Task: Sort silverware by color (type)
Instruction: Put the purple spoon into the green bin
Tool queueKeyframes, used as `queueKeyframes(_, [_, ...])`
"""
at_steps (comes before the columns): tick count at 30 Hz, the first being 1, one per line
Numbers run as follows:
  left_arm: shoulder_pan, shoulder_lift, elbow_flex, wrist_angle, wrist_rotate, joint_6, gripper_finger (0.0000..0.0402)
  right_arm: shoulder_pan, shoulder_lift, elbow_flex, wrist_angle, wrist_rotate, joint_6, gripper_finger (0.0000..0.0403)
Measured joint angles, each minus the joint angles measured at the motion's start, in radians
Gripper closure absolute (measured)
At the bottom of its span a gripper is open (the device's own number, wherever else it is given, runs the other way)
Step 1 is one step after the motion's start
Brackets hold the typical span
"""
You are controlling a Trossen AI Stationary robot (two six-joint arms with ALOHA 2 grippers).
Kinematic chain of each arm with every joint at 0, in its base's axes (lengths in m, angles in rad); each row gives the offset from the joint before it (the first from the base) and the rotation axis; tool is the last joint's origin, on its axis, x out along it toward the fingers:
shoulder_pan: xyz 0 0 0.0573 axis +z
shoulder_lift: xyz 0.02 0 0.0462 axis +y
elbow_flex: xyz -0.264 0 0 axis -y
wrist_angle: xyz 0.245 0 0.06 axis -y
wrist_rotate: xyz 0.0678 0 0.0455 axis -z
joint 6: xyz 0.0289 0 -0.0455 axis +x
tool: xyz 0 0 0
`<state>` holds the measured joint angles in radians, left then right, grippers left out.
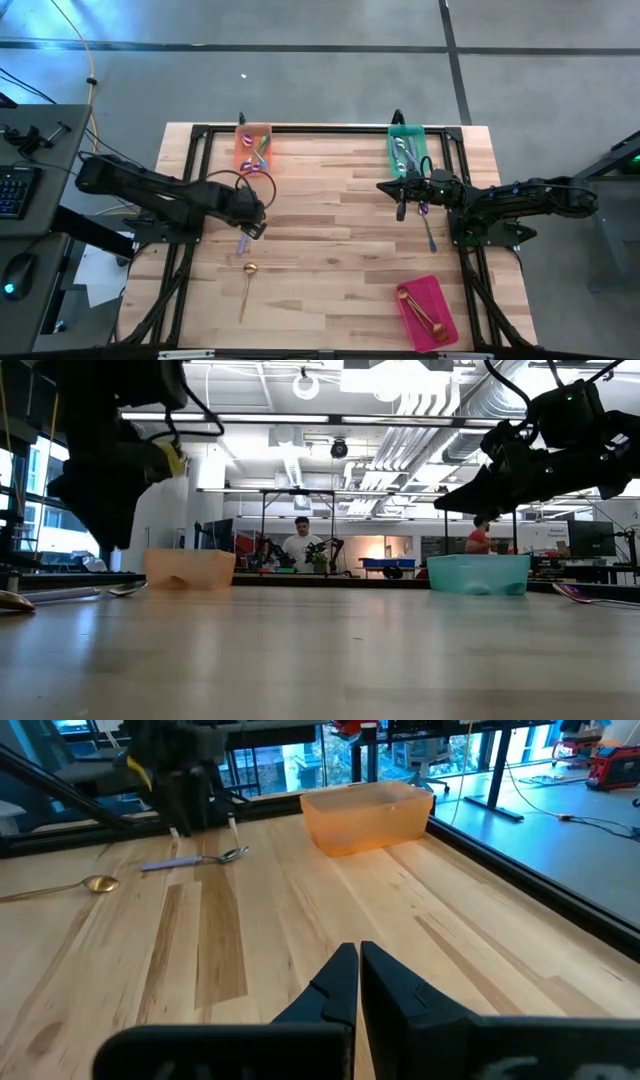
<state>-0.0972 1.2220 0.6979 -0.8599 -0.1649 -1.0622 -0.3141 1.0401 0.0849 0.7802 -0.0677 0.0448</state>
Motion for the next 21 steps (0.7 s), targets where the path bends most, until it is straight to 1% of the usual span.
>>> queueKeyframes(3, [-0.012,0.065,0.000,0.000,0.044,-0.054,0.0239,0.000,0.000,0.000,-0.002,0.000,0.000,0.0403])
queueKeyframes(5, [-0.018,0.110,0.000,0.009,0.055,-0.070,0.0238,0.000,0.000,0.000,-0.005,0.000,0.000,0.0403])
queueKeyframes(9, [-0.023,0.191,0.000,0.030,0.053,-0.089,0.0243,0.000,0.000,0.000,-0.007,0.000,0.000,0.0403])
queueKeyframes(12, [-0.023,0.235,0.000,0.036,0.023,-0.088,0.0253,0.000,0.000,0.000,-0.013,0.000,0.000,0.0403])
queueKeyframes(16, [-0.023,0.276,0.000,0.062,0.021,-0.044,0.0283,0.000,0.000,0.000,-0.014,0.001,0.000,0.0403])
queueKeyframes(21, [-0.023,0.276,-0.045,0.133,0.038,-0.006,0.0351,0.000,0.000,0.000,-0.014,0.004,0.000,0.0403])
